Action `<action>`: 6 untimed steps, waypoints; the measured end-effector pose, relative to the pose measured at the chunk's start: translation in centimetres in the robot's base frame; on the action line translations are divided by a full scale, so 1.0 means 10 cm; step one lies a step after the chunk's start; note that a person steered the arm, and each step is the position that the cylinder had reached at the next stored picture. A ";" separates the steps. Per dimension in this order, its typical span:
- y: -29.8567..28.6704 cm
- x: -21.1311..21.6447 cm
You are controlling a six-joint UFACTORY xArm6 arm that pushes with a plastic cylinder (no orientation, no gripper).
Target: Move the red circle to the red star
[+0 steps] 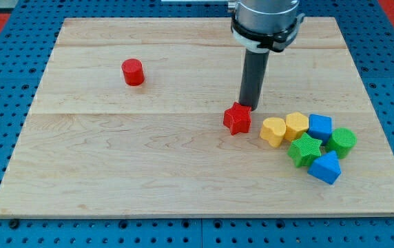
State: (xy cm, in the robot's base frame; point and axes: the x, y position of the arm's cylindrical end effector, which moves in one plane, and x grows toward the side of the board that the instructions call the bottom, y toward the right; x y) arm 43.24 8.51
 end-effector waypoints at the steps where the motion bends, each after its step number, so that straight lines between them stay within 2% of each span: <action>1: -0.02 -0.15; 3: -0.48 -0.94; 5: -1.55 -1.72; 6: -2.12 -1.78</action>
State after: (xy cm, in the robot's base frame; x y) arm 25.49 -12.68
